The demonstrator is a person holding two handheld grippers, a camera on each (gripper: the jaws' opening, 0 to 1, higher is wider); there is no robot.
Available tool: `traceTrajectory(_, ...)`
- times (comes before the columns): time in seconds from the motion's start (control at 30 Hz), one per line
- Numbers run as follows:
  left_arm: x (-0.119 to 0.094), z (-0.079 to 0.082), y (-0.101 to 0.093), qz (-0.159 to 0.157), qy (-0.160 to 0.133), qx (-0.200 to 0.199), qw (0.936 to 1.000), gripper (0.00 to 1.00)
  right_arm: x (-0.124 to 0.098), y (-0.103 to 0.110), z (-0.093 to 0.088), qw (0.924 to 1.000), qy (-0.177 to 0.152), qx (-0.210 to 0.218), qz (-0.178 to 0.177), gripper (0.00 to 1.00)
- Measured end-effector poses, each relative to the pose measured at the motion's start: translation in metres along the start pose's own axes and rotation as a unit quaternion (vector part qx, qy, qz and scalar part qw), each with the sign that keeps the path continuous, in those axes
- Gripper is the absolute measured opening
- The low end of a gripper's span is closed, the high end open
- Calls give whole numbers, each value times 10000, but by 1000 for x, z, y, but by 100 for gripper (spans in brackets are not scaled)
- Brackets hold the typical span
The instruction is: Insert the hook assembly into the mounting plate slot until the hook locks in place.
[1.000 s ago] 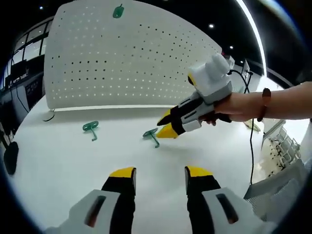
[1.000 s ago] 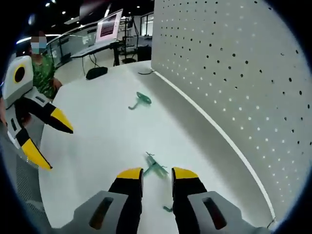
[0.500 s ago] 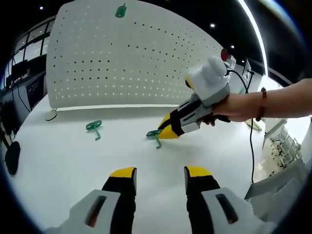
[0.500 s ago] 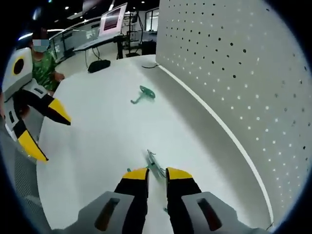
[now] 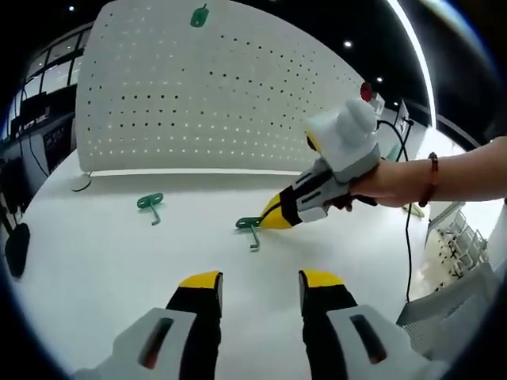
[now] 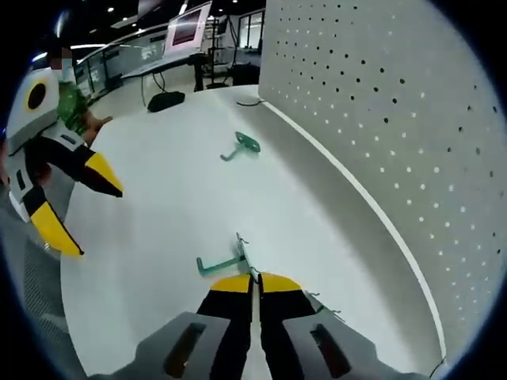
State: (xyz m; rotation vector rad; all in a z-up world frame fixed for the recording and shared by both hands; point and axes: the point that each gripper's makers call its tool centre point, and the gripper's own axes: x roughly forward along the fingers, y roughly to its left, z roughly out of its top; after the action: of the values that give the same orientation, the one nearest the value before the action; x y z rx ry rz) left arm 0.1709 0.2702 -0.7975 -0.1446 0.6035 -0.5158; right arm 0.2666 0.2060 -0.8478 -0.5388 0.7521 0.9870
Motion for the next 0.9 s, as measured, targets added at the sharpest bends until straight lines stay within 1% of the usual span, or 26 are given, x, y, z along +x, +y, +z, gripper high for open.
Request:
traceTrajectory(0.07,0,0,0,3,-11,-3,10000,40,-2,-1,1,10000,-59,38,-65,0)
traceTrajectory(0.2,0,2,0,-6,-68,-91,9999,40,-7,0,4,9996,-181,182,-71,0)
traceTrajectory(0.27,0,4,-2,-46,-167,-214,9996,41,-10,1,7,9992,-260,280,-88,0)
traceTrajectory(0.4,0,5,-4,-84,-212,-221,9995,41,-16,4,12,9979,-438,439,-163,0)
traceTrajectory(0.6,0,10,-7,-155,-336,-388,9986,42,-24,12,16,9967,-582,528,-194,0)
traceTrajectory(0.9,-1,15,-9,-229,-447,-499,9975,41,-37,23,22,9944,-787,657,-246,0)
